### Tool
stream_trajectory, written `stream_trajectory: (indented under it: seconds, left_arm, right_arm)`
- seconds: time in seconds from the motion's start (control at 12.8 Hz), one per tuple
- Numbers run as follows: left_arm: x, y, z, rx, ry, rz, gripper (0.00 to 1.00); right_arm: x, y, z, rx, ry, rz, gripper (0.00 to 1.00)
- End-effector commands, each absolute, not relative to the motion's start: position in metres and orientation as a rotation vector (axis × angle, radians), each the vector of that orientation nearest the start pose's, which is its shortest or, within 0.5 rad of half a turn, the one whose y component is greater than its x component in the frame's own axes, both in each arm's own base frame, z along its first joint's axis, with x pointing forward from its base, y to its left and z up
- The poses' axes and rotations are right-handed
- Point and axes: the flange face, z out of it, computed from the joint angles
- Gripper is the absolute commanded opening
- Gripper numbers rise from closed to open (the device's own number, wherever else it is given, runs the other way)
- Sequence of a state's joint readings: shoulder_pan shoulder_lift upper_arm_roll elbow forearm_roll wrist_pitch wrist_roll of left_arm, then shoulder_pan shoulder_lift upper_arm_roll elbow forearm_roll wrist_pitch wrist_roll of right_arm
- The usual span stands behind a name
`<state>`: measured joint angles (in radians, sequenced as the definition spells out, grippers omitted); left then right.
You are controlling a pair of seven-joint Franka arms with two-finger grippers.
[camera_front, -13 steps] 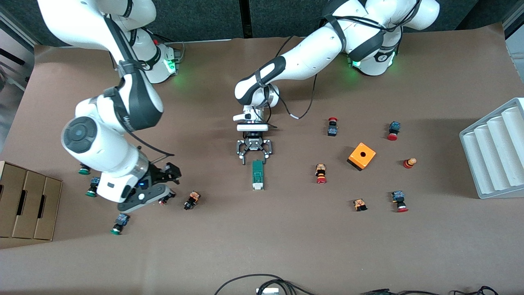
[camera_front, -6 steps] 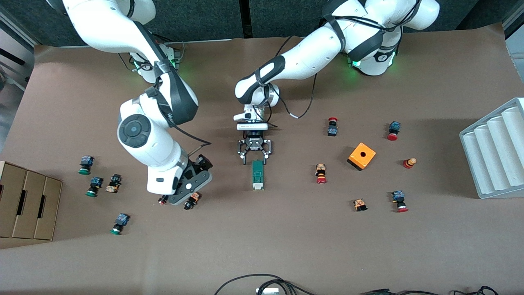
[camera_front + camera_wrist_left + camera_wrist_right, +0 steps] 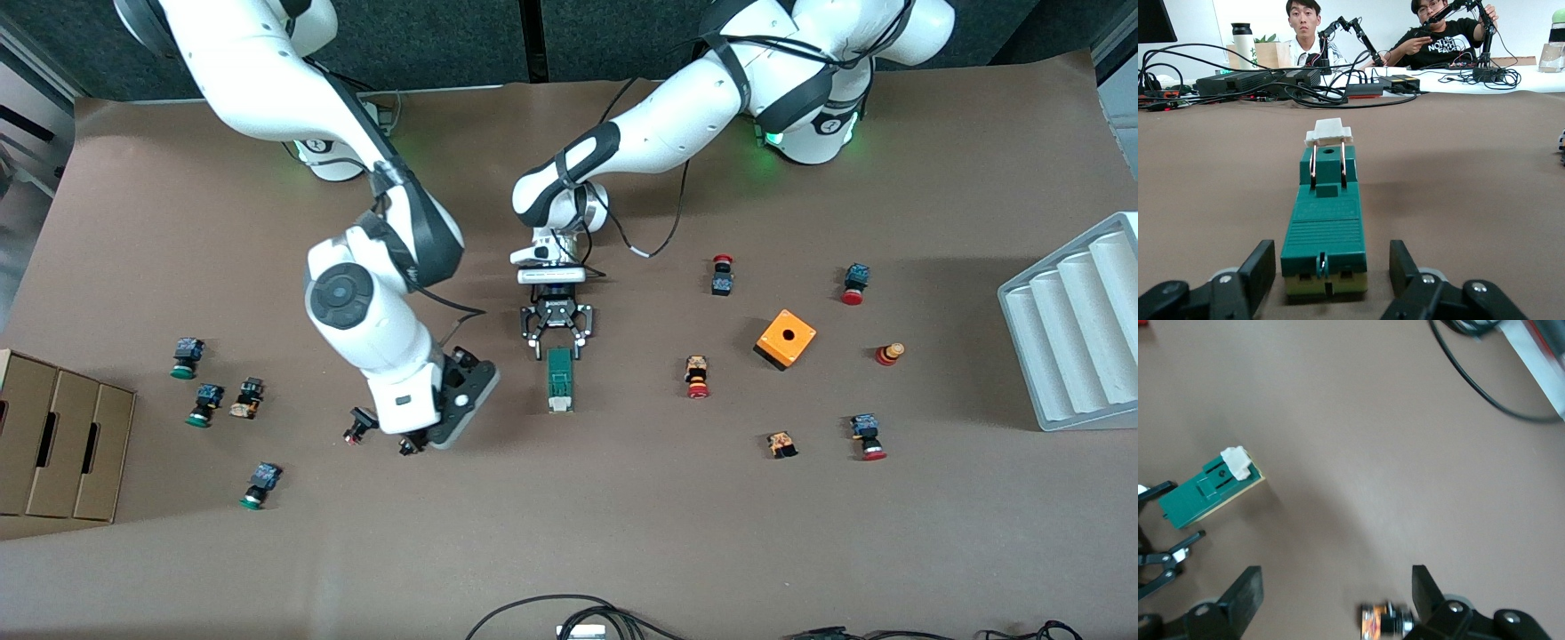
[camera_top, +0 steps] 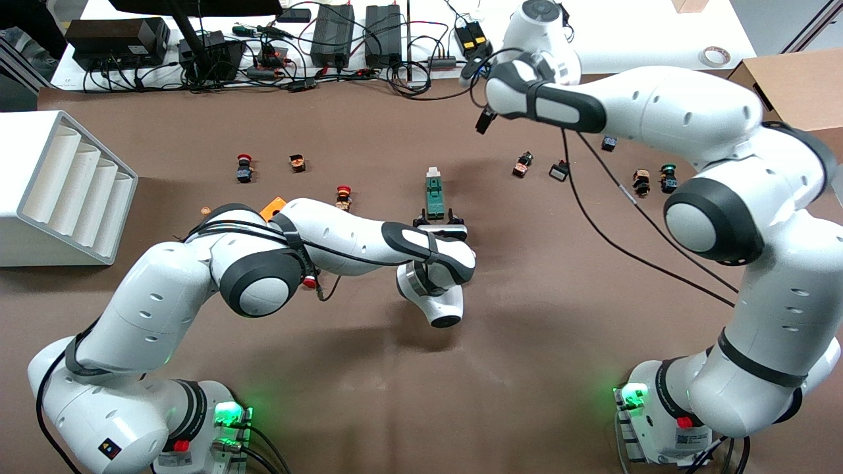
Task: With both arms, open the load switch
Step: 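Reach the right gripper to the switch's white handle while the left gripper waits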
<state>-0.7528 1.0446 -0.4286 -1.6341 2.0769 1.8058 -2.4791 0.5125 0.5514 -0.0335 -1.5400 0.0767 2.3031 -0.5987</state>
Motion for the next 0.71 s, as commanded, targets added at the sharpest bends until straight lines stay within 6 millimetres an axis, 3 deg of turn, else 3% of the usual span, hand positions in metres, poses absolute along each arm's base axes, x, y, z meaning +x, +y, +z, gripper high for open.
stream_trajectory:
  seconds: [0.0, 0.31, 0.63]
  left_arm:
    - [0.345, -0.555, 0.044, -2.483, 0.009, -1.854, 0.71]
    - [0.346, -0.556, 0.045, -2.483, 0.007, -1.855, 0.64]
    - [0.345, -0.556, 0.044, -2.495, -0.022, -1.864, 0.65]
  right_arm:
    - [0.633, 0.368, 0.337, -2.622, -1.67, -0.372, 0.99]
    - [0.629, 0.386, 0.322, -2.591, -1.719, -0.4, 0.99]
    - [0.637, 0.399, 0.298, -2.461, -1.929, -0.46, 0.99]
